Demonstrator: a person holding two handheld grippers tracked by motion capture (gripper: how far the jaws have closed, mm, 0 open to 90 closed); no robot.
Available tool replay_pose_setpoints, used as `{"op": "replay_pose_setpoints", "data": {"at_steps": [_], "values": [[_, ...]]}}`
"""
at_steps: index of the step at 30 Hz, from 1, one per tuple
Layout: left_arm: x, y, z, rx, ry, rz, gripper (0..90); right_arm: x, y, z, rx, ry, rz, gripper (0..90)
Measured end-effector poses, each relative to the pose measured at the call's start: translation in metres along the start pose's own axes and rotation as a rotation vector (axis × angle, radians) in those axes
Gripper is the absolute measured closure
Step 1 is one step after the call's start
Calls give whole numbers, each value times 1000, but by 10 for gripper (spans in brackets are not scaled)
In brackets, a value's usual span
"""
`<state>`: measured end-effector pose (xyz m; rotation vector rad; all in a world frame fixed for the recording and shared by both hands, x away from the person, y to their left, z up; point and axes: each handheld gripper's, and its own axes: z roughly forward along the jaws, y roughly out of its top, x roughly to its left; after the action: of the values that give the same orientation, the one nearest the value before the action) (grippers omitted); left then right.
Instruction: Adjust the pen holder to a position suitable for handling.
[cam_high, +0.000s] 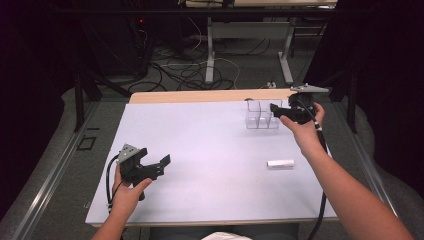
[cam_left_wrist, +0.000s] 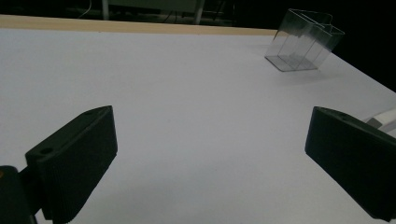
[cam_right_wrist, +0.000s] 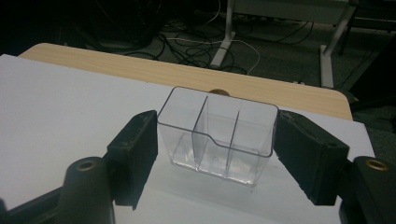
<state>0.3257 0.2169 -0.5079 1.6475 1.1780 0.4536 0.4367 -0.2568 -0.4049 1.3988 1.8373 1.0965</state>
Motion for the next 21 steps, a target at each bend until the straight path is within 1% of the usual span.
{"op": "replay_pose_setpoints", "data": {"at_steps": [1,3,5,6,8,9,11,12,13,14,15,17,18,20,21], "values": [[0,0,0,0,0,0,22,0,0,0,0,0,0,315],[0,0,1,1,0,-4,23,-5,6,7,-1,-22,-4,348],[0,0,1,1,-1,-4,24,-6,8,10,-3,-24,-4,352],[0,0,1,3,-2,-4,25,-10,10,16,15,-39,1,369],[1,0,1,4,-2,-3,25,-15,12,22,25,-47,2,380],[1,0,1,4,-2,-3,25,-15,12,22,25,-47,2,380],[1,-1,1,3,-3,-4,26,-19,14,31,39,-56,-5,405],[1,-1,1,3,-3,-5,26,-19,14,31,39,-56,-5,405],[1,-1,2,5,-3,-6,27,-22,14,38,58,-64,-3,413],[1,-1,2,5,-3,-6,27,-22,14,38,58,-64,-3,413],[2,-1,2,6,-1,-6,27,-26,13,44,75,-78,2,432],[1,-1,2,6,-1,-6,28,-28,12,47,83,-76,9,434],[1,-1,2,7,-2,-5,28,-32,10,54,110,-89,22,437],[1,-1,2,11,-1,-4,28,-34,9,56,117,-91,26,437],[1,-1,2,11,-1,-3,29,-38,7,62,135,-101,41,446]]}}
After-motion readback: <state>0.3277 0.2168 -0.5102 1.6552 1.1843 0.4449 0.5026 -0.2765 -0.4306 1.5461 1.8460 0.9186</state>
